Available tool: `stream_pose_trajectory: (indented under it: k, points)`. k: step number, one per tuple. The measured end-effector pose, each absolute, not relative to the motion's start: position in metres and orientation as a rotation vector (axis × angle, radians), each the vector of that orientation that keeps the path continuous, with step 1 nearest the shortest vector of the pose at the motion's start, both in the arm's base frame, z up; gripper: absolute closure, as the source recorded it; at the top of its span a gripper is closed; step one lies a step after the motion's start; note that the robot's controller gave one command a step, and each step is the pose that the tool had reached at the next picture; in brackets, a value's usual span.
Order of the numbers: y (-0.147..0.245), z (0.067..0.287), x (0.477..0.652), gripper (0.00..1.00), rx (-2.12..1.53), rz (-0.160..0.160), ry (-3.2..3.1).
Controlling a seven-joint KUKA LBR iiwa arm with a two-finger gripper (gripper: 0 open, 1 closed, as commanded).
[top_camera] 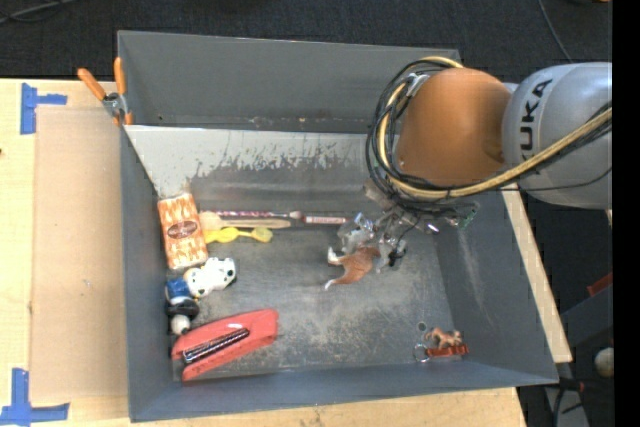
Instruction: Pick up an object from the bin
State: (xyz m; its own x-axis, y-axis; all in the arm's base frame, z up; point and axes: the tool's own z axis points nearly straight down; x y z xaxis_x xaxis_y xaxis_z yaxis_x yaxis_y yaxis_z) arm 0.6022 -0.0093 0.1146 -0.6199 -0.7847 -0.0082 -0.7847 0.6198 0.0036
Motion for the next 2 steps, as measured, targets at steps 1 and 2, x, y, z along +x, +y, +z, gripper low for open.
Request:
stream_pose_trajectory:
  k: [1, 2]
  points:
    - [-0.012, 0.142, 0.594, 1.00, -1.460, 0.025, 2.789]
    - [-0.015, 0.184, 0.602, 1.00, -1.550, 0.020, 2.731]
